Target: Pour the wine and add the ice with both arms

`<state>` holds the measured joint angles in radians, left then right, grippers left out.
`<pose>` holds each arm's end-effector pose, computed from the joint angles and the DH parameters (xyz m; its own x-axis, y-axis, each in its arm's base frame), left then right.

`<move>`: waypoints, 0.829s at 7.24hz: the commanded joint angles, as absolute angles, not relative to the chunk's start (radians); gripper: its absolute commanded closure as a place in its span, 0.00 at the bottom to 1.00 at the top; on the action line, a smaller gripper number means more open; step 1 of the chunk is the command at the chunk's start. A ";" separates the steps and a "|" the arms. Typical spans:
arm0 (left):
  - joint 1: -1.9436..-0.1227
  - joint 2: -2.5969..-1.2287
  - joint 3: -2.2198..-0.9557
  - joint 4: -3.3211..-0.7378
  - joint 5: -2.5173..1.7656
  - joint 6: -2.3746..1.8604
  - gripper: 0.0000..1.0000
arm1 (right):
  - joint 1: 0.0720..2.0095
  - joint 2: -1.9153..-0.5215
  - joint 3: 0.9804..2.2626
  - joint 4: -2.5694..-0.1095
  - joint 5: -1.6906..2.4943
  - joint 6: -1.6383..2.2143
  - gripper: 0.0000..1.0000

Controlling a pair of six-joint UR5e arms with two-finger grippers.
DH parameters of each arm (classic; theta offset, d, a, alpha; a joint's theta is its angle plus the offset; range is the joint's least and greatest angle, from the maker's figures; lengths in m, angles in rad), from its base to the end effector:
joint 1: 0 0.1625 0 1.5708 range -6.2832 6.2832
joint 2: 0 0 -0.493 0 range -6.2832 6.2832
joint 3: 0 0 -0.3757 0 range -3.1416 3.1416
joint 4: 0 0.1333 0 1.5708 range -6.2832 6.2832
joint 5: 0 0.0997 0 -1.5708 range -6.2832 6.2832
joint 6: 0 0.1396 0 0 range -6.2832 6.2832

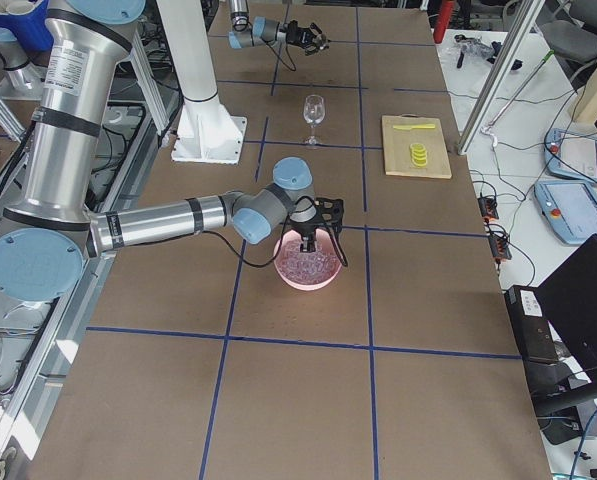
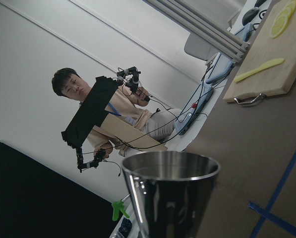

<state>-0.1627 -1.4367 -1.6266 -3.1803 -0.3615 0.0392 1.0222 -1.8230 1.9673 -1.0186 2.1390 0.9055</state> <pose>0.3144 -0.3190 0.5828 0.9773 0.1977 0.0762 -0.0774 -0.0013 0.9970 -0.1593 -0.3723 0.6122 0.6475 0.0618 0.7595 -0.1772 0.9816 0.0713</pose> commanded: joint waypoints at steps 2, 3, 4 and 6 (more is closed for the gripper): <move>-0.160 -1.439 -1.580 -3.180 -0.442 -0.365 1.00 | 1.026 -1.827 2.000 -1.019 2.143 0.907 1.00; -0.155 -1.442 -1.577 -3.178 -0.445 -0.487 1.00 | 1.034 -1.827 2.025 -1.020 2.141 0.907 1.00; -0.150 -1.446 -1.575 -3.178 -0.443 -0.574 1.00 | 1.057 -1.827 2.058 -1.019 2.146 0.907 1.00; -0.147 -1.510 -1.524 -3.178 -0.439 -0.688 1.00 | 1.122 -1.825 2.141 -1.019 2.183 0.907 1.00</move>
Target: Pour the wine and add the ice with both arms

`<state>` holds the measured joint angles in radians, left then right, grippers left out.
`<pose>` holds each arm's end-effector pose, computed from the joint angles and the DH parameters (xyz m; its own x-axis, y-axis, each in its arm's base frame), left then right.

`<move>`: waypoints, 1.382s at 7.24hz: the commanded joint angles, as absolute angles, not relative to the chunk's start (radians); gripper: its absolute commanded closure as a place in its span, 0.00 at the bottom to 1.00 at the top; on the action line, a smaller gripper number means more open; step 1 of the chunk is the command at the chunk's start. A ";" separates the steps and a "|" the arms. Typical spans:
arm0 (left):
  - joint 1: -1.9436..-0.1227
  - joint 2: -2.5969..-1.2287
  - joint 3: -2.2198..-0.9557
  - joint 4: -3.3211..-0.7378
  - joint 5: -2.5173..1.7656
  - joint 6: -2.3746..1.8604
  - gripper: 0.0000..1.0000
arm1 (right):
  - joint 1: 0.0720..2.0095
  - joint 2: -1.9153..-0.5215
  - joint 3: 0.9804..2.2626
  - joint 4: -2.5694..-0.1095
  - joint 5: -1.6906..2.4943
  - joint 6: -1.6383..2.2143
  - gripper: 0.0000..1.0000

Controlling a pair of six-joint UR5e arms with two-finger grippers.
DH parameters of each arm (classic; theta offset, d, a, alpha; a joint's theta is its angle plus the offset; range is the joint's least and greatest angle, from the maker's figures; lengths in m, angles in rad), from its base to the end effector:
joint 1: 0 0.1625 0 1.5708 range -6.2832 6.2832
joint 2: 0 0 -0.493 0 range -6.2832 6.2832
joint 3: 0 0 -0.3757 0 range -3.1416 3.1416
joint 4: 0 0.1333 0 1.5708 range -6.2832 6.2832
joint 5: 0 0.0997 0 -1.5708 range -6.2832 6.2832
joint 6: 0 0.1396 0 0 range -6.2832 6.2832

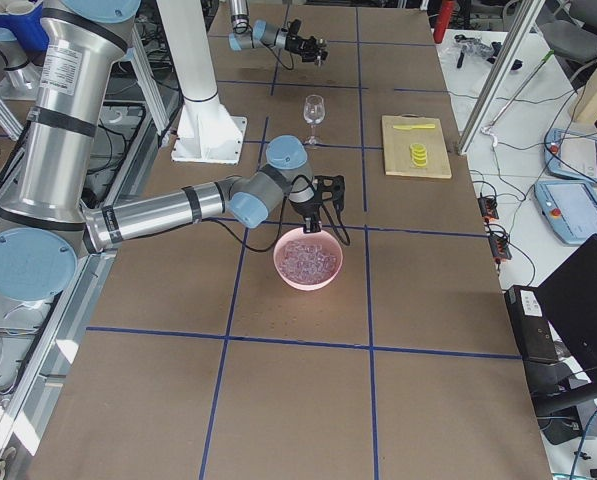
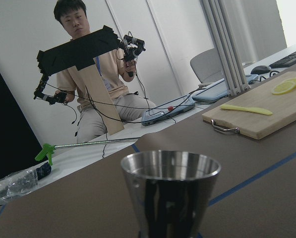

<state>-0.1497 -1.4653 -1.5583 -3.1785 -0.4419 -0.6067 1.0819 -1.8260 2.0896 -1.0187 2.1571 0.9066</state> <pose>0.3457 -0.3146 0.6024 0.8300 0.2301 -0.5081 0.4785 0.1744 0.8606 -0.1343 -0.3718 0.5487 0.5901 0.0160 0.8071 -0.2317 0.9611 0.1503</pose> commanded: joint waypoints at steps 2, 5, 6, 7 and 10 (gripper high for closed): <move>-0.146 -1.574 -1.456 -3.175 -0.417 -0.768 1.00 | 1.238 -1.801 2.157 -1.016 2.291 0.907 1.00; -0.147 -1.559 -1.454 -3.162 -0.414 -0.715 1.00 | 1.243 -1.796 2.169 -1.015 2.301 0.914 1.00; -0.147 -1.559 -1.454 -3.157 -0.414 -0.713 1.00 | 1.243 -1.798 2.169 -1.015 2.301 0.914 1.00; -0.150 -1.557 -1.457 -3.158 -0.423 -0.715 1.00 | 1.243 -1.798 2.169 -1.015 2.301 0.914 1.00; -0.152 -1.559 -1.460 -3.168 -0.465 -0.834 1.00 | 1.243 -1.798 2.168 -1.015 2.301 0.914 1.00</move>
